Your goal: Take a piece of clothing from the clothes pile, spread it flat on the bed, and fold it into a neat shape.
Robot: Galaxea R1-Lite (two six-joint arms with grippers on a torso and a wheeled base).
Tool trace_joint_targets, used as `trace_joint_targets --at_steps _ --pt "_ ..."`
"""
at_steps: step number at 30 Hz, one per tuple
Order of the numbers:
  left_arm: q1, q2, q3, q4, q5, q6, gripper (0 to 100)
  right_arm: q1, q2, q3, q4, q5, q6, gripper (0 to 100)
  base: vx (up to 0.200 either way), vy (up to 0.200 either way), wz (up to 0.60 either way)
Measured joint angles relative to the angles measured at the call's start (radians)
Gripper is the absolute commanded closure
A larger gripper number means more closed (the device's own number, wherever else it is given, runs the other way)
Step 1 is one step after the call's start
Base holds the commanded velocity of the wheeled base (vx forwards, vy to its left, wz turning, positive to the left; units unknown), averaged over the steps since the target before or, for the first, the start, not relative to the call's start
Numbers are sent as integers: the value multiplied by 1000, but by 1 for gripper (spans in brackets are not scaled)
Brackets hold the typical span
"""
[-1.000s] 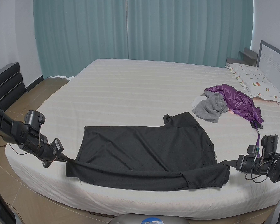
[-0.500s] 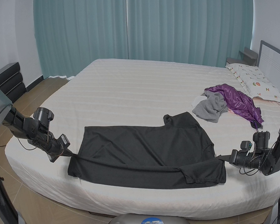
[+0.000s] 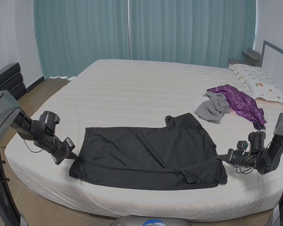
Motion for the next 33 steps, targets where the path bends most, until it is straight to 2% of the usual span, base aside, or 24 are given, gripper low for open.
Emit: trace_joint_targets --at_steps 2,3,4,5,13,22,27,33 --pt "0 8 -7 -1 0 -6 100 0 13 -9 0 -6 0 100 0 0 0" --pt "0 11 -9 -1 0 -7 0 0 18 -12 0 -9 0 100 0 0 0" --pt "-1 15 -11 0 0 -9 0 0 26 -15 0 -12 0 100 0 0 0" --pt "-2 17 -13 -1 0 -10 0 0 30 -17 0 -14 0 0 0 0 0" --pt "-12 18 -15 6 -4 -34 0 0 30 -11 -11 -11 29 0 0 0 0" --pt "-2 -74 35 2 -26 -82 0 5 -83 67 -30 -13 215 0 0 0 0" --pt "9 -135 98 -14 -91 -124 0 9 -140 146 -117 -15 316 0 0 0 0" --pt "18 -173 147 -54 -110 -155 0 8 -165 203 -175 -16 349 0 0 33 0"
